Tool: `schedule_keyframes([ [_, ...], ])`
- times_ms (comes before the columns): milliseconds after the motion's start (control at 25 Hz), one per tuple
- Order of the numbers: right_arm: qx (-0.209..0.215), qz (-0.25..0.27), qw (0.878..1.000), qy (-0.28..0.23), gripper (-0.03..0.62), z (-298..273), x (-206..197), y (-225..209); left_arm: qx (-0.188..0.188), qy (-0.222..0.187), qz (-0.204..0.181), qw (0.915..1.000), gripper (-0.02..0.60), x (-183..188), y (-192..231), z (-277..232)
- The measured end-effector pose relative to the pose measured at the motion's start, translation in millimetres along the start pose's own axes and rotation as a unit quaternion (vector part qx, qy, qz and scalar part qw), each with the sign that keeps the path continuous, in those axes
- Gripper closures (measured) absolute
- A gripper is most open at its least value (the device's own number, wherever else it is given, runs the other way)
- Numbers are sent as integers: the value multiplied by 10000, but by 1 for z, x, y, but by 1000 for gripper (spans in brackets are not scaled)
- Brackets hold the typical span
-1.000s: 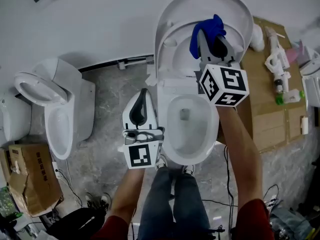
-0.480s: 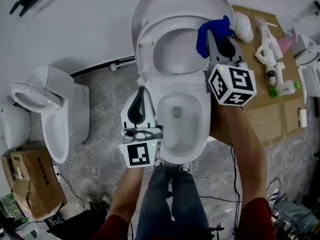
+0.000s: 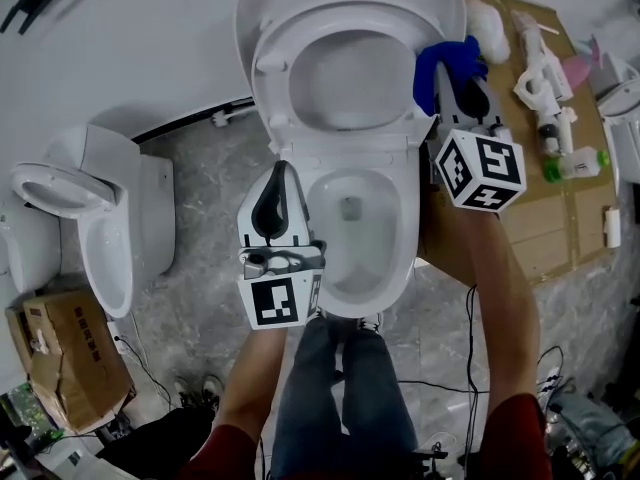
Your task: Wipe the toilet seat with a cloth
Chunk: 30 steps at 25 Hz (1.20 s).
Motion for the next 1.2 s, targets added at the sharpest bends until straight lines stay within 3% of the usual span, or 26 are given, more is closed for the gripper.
schedule_keyframes([
  [240, -115, 342, 9993, 19, 534, 10, -27, -11, 47, 96, -2, 9999, 566, -22, -1, 4],
  [1200, -353, 126, 9931, 1113, 534, 5, -222, 2, 271, 541, -37, 9982, 566, -122, 25, 31],
])
Point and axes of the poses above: the fingertips, and each gripper's own axes: z backward along the fingers, y to its left, x out of its top, the point moved 3 cm from there along z, backward along the fingers, and after that the axes turned 2 degrees about y, right-handed, at the moved point
